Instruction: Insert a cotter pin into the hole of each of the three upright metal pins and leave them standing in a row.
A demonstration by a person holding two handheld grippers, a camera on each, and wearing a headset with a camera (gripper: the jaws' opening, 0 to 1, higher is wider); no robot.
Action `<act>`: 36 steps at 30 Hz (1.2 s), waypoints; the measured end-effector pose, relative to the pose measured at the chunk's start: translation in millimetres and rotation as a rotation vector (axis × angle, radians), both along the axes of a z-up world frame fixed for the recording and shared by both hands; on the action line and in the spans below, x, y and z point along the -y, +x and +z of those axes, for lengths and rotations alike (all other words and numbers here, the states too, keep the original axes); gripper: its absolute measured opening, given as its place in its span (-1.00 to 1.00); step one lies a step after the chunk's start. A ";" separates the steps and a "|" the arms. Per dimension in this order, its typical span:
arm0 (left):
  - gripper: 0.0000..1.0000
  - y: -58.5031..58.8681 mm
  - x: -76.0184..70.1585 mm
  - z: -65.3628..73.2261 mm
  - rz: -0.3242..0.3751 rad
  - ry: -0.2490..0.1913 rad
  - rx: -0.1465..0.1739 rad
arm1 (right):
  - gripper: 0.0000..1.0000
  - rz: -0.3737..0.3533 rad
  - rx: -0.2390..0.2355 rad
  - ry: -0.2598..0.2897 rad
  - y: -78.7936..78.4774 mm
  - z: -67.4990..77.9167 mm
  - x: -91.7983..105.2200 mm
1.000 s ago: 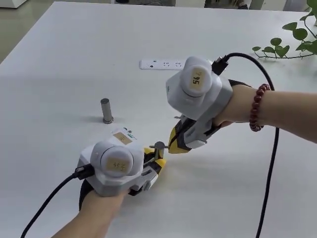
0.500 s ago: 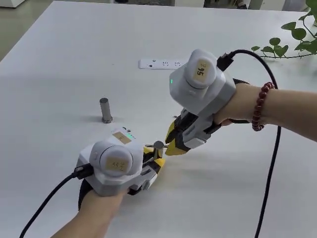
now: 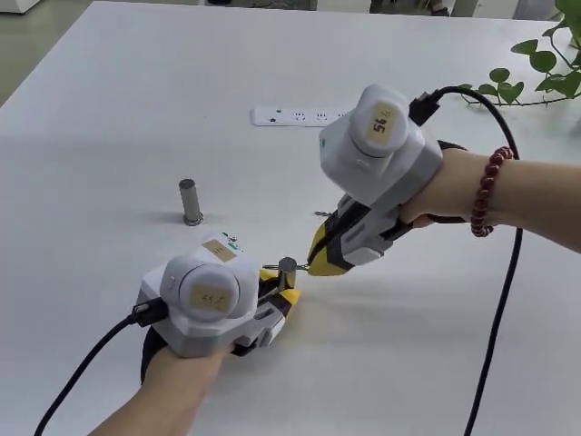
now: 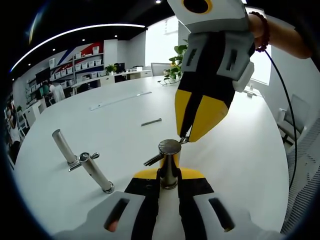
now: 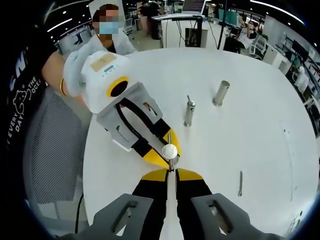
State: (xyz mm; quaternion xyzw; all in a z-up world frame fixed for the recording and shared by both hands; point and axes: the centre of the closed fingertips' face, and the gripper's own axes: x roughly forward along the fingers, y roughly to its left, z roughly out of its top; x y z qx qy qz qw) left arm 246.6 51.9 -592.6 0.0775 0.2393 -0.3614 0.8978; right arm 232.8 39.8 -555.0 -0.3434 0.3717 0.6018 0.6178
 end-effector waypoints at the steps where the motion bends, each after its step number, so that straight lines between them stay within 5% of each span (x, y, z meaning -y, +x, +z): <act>1: -0.79 0.0 0.0 0.0 0.000 0.000 0.000 | -1.00 0.001 0.000 0.001 -0.1 0.0 -0.3; 36: -0.77 -1.0 0.2 -1.9 -0.004 -0.014 -0.024 | -0.97 0.025 -0.002 0.007 -1.9 -4.7 -10.4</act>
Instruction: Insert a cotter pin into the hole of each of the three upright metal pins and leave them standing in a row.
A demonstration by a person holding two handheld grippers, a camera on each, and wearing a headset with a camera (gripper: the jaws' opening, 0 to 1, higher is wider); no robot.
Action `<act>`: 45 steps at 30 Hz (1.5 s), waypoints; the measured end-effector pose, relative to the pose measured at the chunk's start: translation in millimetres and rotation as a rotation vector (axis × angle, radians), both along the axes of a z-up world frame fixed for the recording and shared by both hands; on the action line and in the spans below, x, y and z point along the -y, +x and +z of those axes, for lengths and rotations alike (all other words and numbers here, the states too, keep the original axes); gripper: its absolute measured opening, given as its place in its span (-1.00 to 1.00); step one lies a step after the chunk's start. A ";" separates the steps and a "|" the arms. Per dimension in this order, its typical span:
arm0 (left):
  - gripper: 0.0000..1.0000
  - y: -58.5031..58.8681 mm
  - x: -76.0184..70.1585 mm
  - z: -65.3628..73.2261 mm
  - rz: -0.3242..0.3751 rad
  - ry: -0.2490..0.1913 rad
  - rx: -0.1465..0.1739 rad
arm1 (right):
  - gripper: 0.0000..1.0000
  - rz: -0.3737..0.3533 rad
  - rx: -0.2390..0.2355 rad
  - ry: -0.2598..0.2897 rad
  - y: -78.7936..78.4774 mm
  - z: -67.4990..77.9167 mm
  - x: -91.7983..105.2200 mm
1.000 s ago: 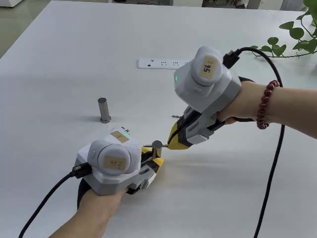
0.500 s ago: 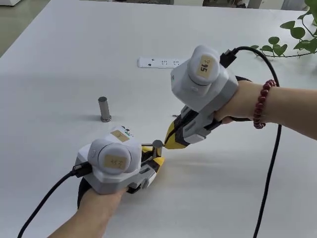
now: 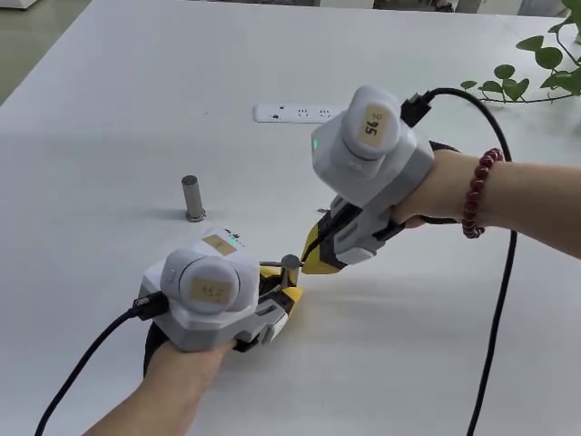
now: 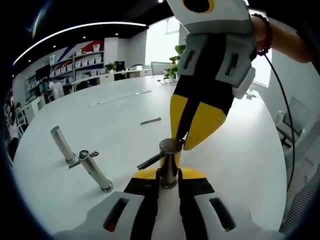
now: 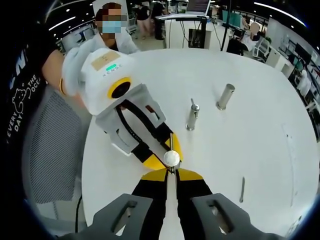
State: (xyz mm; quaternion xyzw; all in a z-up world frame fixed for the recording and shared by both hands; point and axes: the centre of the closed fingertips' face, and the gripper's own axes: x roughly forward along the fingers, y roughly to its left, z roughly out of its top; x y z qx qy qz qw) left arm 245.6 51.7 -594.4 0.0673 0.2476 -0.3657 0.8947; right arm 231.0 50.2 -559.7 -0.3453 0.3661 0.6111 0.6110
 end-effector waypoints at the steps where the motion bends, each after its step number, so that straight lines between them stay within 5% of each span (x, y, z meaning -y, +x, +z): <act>1: -0.77 -0.3 -0.3 -0.2 0.000 0.001 -0.002 | -0.92 -0.003 0.000 0.002 -0.1 0.0 -0.3; 16: -0.48 -7.8 -13.5 7.3 -0.016 -0.006 -0.011 | -0.67 -0.073 -0.033 0.082 1.4 5.7 -12.1; 45: -0.22 -18.3 -38.7 21.0 0.020 -0.028 -0.024 | -0.84 -0.058 -0.032 0.102 1.6 -4.2 -23.5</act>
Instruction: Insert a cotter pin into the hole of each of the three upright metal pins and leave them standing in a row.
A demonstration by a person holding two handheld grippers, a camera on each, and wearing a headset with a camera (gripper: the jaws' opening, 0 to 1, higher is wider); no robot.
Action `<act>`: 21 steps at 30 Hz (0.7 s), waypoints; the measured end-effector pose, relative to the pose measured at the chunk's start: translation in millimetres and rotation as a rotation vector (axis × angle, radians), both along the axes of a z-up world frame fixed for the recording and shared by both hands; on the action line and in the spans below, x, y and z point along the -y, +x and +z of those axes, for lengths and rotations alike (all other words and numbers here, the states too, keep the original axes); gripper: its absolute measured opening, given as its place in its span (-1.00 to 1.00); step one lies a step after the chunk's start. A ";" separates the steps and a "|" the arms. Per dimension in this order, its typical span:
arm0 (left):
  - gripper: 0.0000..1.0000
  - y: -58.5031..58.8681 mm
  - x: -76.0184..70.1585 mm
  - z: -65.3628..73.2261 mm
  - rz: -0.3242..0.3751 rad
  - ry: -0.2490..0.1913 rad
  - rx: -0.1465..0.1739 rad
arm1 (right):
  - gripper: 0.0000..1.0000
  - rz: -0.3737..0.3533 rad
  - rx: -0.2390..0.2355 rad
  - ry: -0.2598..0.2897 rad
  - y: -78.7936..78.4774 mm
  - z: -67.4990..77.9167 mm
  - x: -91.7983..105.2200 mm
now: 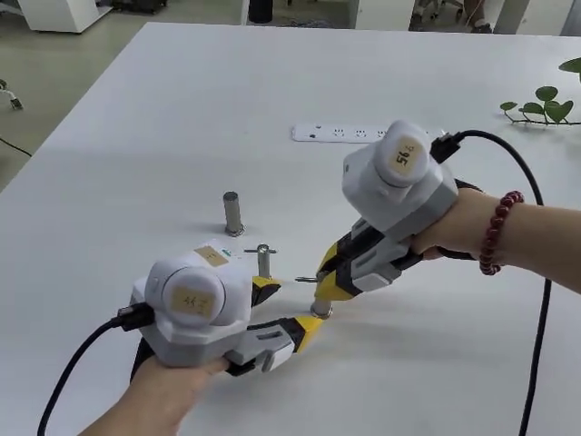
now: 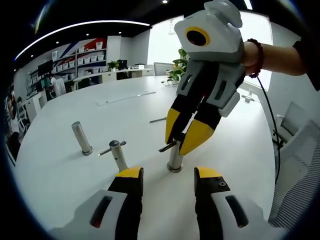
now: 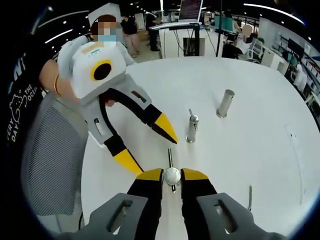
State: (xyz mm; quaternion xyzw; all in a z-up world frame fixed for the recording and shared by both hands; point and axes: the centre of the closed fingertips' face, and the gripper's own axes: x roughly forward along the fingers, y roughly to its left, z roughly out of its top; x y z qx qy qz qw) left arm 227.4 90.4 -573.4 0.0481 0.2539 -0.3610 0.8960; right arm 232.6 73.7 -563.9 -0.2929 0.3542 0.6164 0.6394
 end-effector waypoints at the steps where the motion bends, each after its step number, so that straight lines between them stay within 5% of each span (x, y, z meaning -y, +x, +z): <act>1: -0.21 -0.8 -0.8 0.8 0.001 -0.003 -0.001 | -0.84 0.003 0.002 0.000 0.3 0.0 0.2; 21: 0.35 -6.9 -24.4 27.2 0.076 -0.047 0.042 | -0.85 0.010 0.014 -0.002 9.2 5.8 4.5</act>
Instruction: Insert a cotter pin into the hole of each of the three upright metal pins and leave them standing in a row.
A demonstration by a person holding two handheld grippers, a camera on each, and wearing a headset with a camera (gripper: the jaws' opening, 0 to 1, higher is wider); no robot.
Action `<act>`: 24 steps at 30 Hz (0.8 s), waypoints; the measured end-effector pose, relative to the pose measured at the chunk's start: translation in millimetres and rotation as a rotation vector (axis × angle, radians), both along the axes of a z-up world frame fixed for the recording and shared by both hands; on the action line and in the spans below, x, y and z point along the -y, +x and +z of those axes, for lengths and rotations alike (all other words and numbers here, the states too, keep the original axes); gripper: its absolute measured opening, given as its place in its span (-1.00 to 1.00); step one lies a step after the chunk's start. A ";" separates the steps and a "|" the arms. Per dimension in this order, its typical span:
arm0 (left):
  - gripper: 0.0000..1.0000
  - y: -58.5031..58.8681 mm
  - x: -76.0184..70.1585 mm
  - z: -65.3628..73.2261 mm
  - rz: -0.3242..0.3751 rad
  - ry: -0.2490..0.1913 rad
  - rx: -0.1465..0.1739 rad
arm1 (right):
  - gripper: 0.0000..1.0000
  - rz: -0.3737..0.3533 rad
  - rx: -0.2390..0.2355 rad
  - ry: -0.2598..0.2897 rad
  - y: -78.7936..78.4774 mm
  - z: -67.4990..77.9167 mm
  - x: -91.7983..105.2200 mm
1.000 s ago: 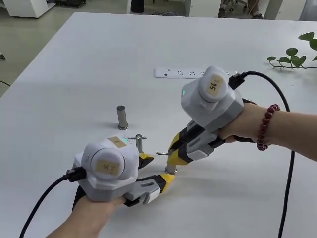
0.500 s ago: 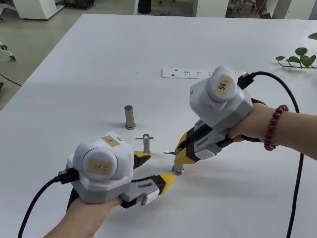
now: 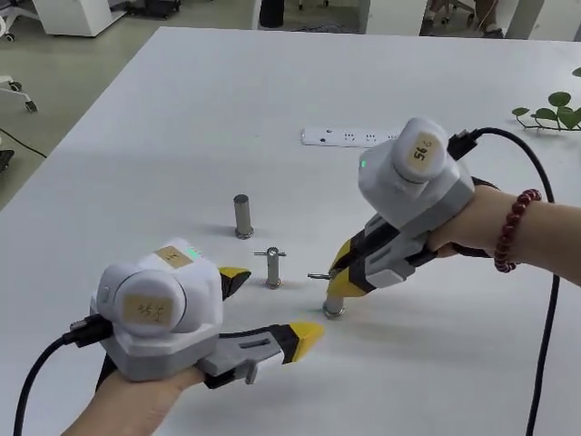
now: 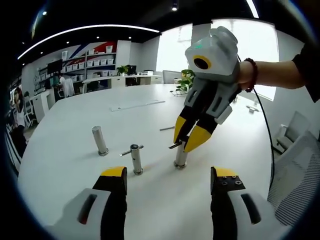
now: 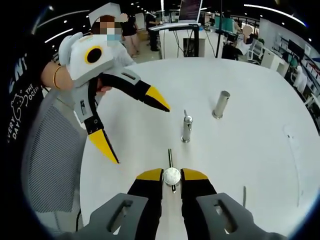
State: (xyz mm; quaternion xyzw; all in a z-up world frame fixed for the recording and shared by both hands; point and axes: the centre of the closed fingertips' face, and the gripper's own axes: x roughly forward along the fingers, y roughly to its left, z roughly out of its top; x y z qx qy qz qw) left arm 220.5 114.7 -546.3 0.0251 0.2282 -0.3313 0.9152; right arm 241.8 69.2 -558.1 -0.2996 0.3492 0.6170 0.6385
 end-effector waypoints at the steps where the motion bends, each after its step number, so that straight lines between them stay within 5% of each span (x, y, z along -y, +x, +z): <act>1: 0.36 0.4 -0.9 0.9 0.002 0.002 0.003 | -0.85 0.001 0.003 -0.002 1.7 0.5 0.4; 24: 0.67 2.8 -17.4 8.5 0.026 0.039 0.038 | -0.85 -0.007 0.023 -0.029 30.4 -4.9 0.7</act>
